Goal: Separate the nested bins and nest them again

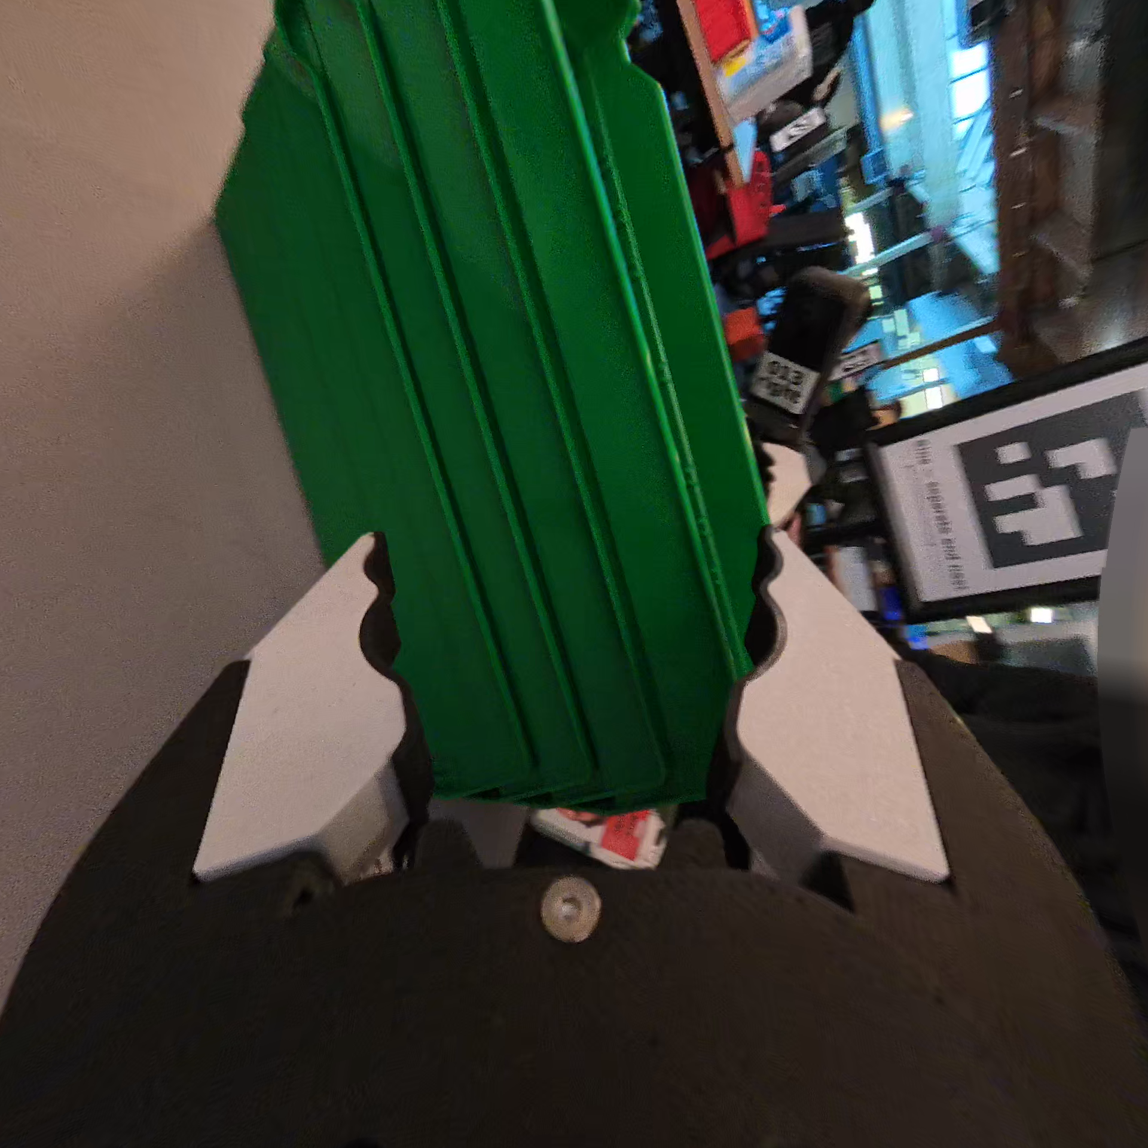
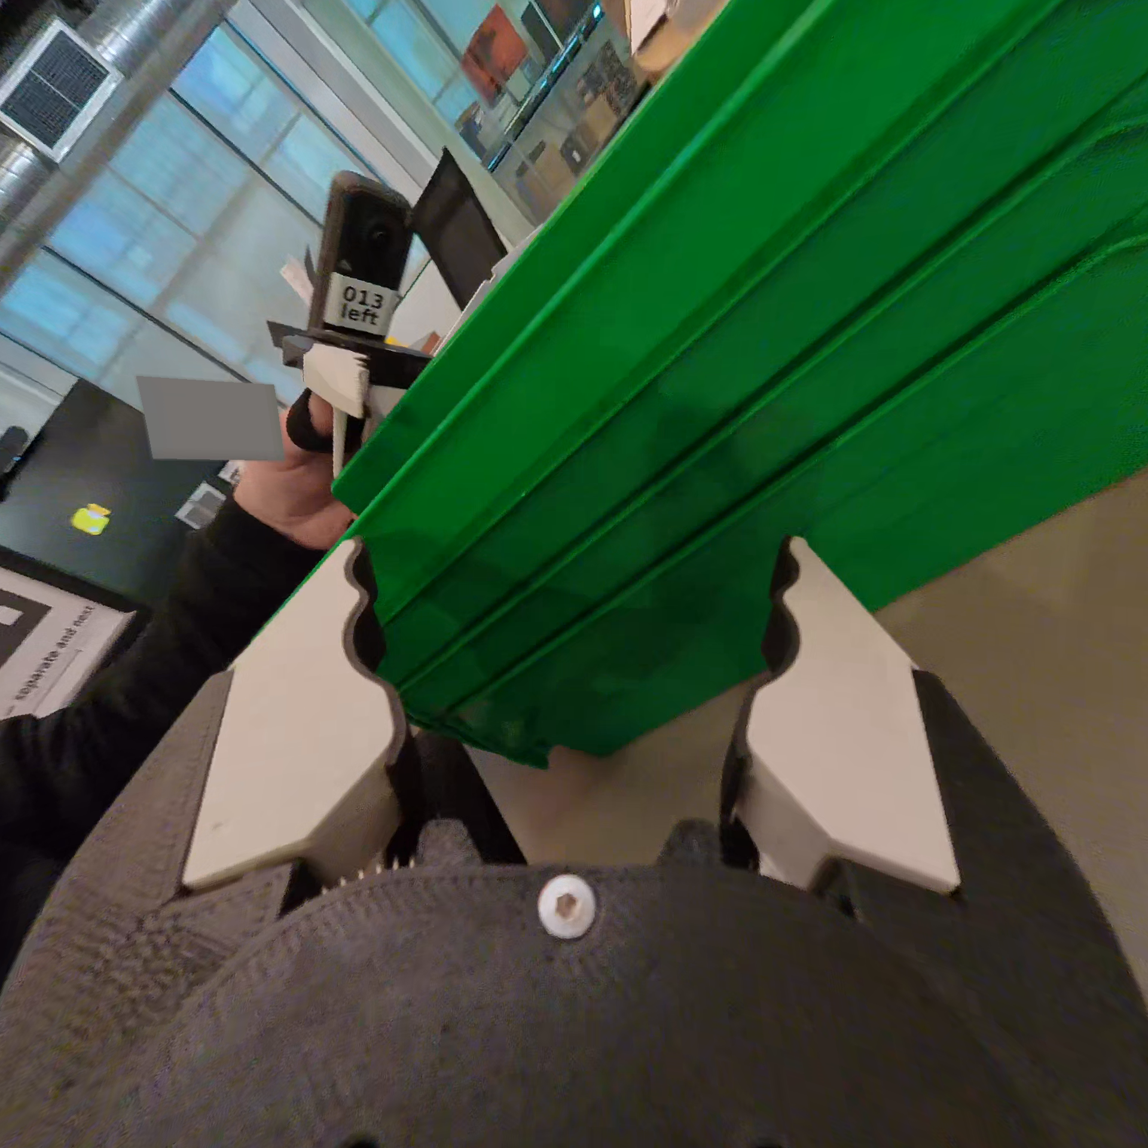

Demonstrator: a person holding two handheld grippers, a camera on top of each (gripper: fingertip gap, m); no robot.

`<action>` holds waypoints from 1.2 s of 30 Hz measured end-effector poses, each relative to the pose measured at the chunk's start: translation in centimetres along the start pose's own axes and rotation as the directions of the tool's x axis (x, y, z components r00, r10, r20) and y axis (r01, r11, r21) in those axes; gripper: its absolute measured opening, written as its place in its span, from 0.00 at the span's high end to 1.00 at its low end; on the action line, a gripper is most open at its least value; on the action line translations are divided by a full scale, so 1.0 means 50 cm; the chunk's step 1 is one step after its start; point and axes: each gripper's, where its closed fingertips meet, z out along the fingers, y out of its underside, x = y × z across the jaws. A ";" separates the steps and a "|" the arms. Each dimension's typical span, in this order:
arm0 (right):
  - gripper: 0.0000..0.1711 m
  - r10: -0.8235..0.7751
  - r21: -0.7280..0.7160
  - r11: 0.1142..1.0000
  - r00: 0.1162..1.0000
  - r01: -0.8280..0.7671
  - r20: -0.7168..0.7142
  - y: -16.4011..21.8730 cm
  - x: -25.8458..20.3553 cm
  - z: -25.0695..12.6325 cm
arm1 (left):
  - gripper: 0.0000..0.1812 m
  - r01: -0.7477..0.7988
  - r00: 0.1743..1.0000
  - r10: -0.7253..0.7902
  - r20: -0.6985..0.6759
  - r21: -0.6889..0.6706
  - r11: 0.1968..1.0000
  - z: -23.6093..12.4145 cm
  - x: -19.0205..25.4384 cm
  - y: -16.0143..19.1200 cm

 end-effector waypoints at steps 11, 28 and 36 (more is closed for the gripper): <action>0.30 0.095 -0.017 0.995 0.973 -0.093 0.213 -0.018 -0.014 0.044 | 0.43 0.097 0.989 -0.091 -0.116 0.049 0.994 -0.008 0.016 0.061; 0.37 0.162 -0.044 0.987 0.954 -0.156 0.253 -0.039 0.005 0.114 | 0.37 0.015 0.997 -0.017 0.074 0.028 0.999 -0.016 0.007 0.082; 0.32 0.157 -0.104 0.985 0.966 -0.138 0.207 -0.024 0.026 0.086 | 0.39 0.020 0.999 -0.018 -0.030 0.061 0.998 -0.032 0.016 0.068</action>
